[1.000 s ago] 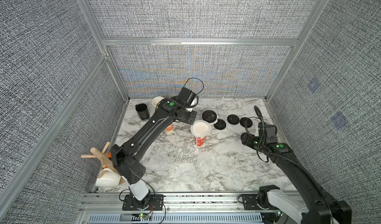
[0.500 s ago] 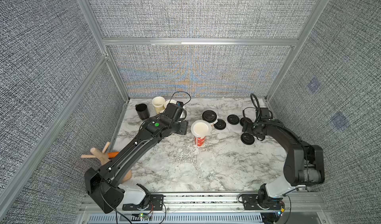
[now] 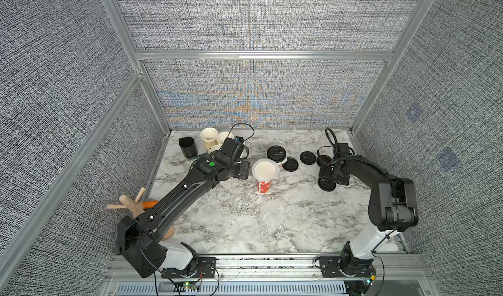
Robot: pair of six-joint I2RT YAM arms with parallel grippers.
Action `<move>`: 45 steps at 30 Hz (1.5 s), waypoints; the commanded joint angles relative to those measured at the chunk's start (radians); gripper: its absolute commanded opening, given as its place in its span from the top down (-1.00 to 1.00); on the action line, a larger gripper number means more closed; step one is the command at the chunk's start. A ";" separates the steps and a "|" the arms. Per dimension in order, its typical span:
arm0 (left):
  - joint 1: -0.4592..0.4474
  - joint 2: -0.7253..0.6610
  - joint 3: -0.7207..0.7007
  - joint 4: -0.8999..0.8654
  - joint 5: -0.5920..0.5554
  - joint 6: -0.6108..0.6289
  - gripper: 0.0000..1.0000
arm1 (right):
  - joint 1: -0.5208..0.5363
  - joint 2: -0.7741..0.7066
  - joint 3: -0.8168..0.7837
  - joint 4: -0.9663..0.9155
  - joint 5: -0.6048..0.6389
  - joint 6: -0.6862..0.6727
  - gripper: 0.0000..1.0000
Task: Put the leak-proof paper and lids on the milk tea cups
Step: Pick up the cup lid from the center of the board, then place the cup lid on the cup.
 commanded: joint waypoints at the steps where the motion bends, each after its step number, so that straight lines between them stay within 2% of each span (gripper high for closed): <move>1: 0.000 0.006 0.002 0.013 0.009 -0.005 -0.32 | 0.002 0.012 -0.006 0.021 -0.015 -0.013 -0.80; 12: 0.000 0.005 0.005 0.002 0.000 -0.003 -0.32 | 0.002 0.031 -0.019 0.039 -0.024 -0.013 -0.62; 18: 0.000 0.004 0.007 0.000 -0.003 -0.002 -0.32 | 0.002 0.031 -0.031 0.047 -0.028 -0.016 -0.42; 26: 0.003 0.004 0.011 -0.013 -0.011 0.002 -0.32 | 0.027 -0.090 -0.040 -0.007 -0.034 -0.025 -0.33; 31: 0.018 -0.002 0.010 -0.018 0.008 0.000 -0.32 | 0.143 -0.259 0.040 -0.156 -0.019 -0.042 -0.31; 36: 0.049 -0.006 0.003 -0.022 0.042 -0.008 -0.32 | 0.322 -0.348 0.237 -0.332 -0.006 -0.060 -0.30; 40: 0.073 -0.014 -0.011 -0.021 0.057 -0.010 -0.32 | 0.472 -0.327 0.416 -0.437 0.004 -0.064 -0.29; 45: 0.098 -0.033 -0.038 -0.012 0.077 -0.015 -0.32 | 0.638 -0.204 0.634 -0.525 0.010 -0.079 -0.28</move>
